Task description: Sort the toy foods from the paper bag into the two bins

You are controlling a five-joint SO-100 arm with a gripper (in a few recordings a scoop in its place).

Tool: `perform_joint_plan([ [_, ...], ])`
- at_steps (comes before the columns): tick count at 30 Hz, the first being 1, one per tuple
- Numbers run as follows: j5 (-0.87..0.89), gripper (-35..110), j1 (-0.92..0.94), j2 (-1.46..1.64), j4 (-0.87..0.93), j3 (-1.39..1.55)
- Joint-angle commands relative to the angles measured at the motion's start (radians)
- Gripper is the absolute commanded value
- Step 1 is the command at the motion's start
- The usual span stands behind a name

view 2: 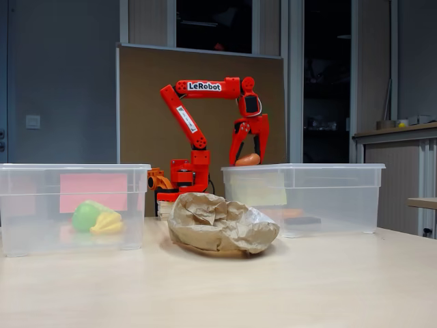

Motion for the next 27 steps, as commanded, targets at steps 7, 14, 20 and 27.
perform_joint_plan([
  [7,0.290,27,-0.057,0.055,-0.189,0.196],
  [14,0.258,31,-0.043,-0.006,-0.357,0.264],
  [20,0.273,37,-0.057,-0.067,-0.433,0.261],
  [27,0.238,41,-0.048,-0.094,-0.456,0.244],
])
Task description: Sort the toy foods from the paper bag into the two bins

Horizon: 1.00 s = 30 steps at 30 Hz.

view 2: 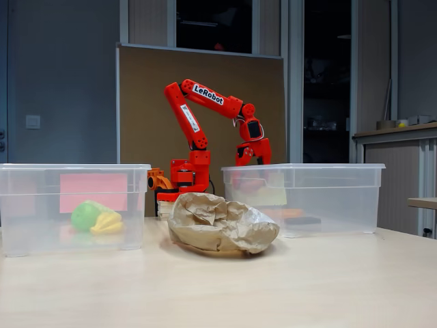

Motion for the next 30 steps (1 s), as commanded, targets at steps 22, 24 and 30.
perform_joint_plan([
  [22,-0.087,29,0.150,-0.133,0.325,-0.495],
  [24,-0.181,27,0.196,-0.156,0.420,-0.611],
  [30,-0.506,26,0.385,-0.213,0.721,-0.896],
])
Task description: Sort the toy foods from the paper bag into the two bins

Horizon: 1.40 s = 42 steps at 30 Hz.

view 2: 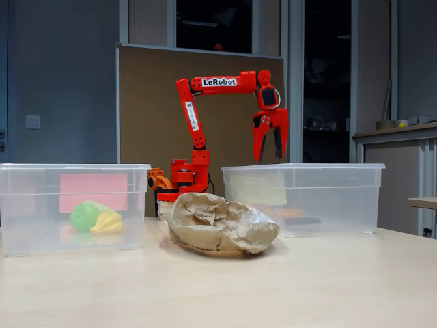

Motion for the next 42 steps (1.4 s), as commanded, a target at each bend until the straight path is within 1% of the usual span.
perform_joint_plan([
  [1,-0.212,25,0.117,0.008,0.158,-0.146],
  [4,-0.385,13,0.245,0.038,0.222,-0.167],
  [6,-0.502,0,0.342,0.087,0.222,-0.138],
  [10,-0.718,0,0.554,0.173,0.222,-0.078],
  [13,-0.862,0,0.750,0.236,0.212,-0.020],
  [15,-1.028,0,0.887,0.288,0.112,0.066],
  [18,-1.287,0,1.074,0.387,-0.133,0.242],
  [20,-1.431,0,1.180,0.434,-0.258,0.350],
  [22,-1.569,0,1.255,0.491,-0.353,0.449],
  [25,-1.712,0,1.330,0.640,-0.518,0.653],
  [28,-1.779,0,1.378,0.799,-0.643,0.864],
  [32,-1.825,0,1.370,1.006,-0.756,1.071],
  [36,-1.859,0,1.371,1.218,-0.761,1.213],
  [40,-1.890,0,1.373,1.439,-0.723,1.344],
  [42,-1.898,0,1.374,1.466,-0.719,1.384],
])
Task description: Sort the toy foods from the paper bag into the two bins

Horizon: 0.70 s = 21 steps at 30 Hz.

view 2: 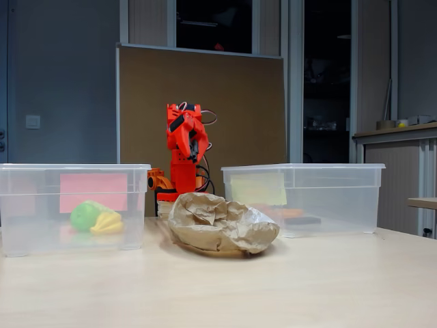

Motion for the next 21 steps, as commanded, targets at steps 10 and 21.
perform_joint_plan([
  [10,-0.176,3,-0.064,0.077,-0.046,0.158],
  [21,-0.104,3,-0.058,0.077,0.310,0.158],
])
